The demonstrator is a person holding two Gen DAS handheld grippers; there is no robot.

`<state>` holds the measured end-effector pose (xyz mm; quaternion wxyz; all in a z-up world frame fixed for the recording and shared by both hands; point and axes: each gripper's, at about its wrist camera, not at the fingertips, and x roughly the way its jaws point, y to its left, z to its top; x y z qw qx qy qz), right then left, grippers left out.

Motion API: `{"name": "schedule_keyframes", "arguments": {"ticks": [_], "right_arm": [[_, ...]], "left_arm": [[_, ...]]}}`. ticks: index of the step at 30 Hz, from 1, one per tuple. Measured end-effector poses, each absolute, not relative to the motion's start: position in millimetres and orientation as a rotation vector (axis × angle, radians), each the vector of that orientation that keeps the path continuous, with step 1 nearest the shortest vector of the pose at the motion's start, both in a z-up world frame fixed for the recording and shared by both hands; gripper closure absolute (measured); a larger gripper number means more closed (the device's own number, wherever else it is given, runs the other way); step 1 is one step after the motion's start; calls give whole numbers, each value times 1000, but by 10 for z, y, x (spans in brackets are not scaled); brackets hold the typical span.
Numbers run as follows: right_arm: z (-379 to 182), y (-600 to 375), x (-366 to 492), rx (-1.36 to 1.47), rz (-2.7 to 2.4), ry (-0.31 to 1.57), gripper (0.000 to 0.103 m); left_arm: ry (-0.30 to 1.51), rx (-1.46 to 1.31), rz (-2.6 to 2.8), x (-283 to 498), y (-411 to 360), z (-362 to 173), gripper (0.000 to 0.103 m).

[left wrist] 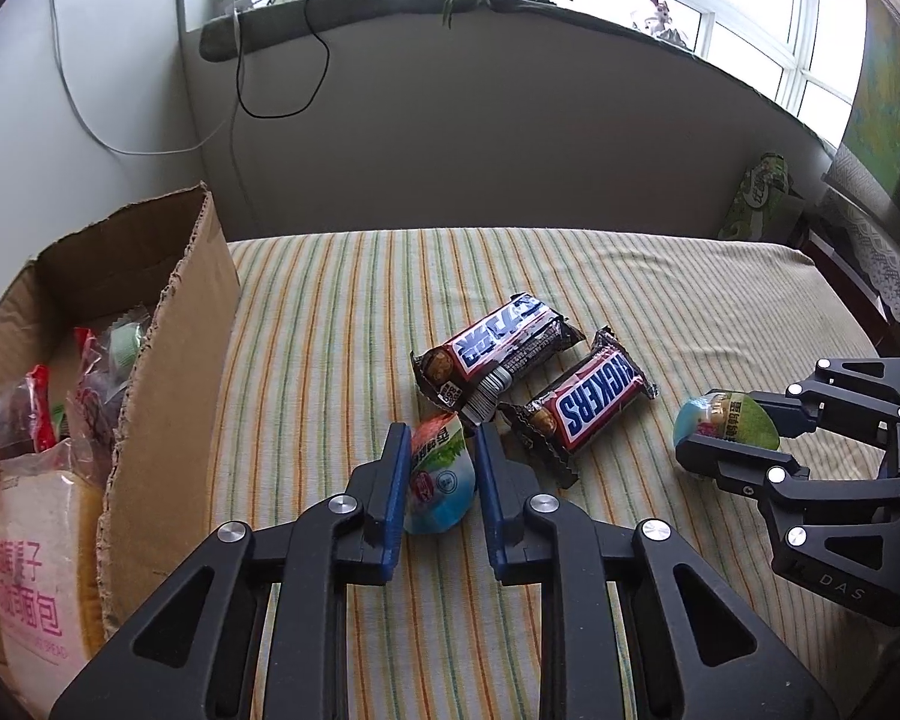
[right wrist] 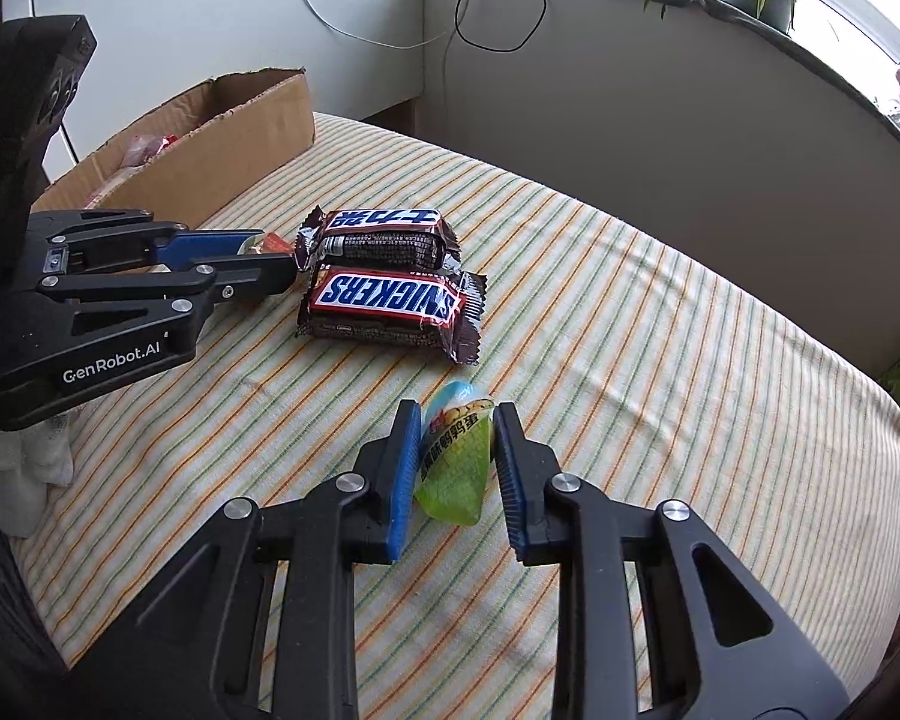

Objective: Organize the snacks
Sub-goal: 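Grasp the blue candy egg with the left tool while the right tool grasps the green jelly cup, then carry the candy egg and green jelly cup toward the box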

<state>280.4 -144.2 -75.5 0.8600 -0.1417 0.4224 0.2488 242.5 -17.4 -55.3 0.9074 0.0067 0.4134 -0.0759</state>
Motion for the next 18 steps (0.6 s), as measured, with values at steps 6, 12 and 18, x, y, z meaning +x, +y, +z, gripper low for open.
{"name": "schedule_keyframes", "arguments": {"ticks": [6,12,18], "right_arm": [[-722,-1514,2770,-267,513,887,78],[-580,-1601,2692,-236,504,862,78],[-399,-1635,2584,-231,493,835,78]], "left_arm": [[845,13,-177,2380,-185,-526,83],[816,2,-195,2292,-186,-438,83],[768,-9,-234,2175,-225,-263,83]]}}
